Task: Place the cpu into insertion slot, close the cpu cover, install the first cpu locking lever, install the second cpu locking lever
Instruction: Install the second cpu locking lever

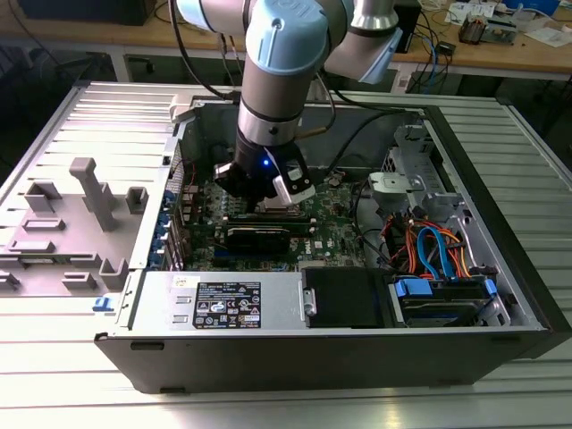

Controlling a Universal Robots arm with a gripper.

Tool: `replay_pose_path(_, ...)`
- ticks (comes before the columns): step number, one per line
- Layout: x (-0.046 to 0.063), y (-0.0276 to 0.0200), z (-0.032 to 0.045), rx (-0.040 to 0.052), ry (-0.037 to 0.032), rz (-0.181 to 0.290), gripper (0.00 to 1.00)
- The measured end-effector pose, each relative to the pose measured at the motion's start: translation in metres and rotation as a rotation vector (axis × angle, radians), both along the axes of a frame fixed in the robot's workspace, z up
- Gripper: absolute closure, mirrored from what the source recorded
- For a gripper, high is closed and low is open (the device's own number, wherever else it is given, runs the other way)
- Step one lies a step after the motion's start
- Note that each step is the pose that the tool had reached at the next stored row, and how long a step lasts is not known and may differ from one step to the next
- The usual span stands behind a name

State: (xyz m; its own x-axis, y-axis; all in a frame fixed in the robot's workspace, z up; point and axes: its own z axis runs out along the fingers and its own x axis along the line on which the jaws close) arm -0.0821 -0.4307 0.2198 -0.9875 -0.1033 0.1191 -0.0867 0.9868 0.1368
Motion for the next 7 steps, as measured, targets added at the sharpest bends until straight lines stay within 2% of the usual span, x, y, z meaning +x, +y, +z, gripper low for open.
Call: replay_pose_path(7, 0.0, 0.0, 0.0007, 0.0, 0.0, 0.0, 0.89)
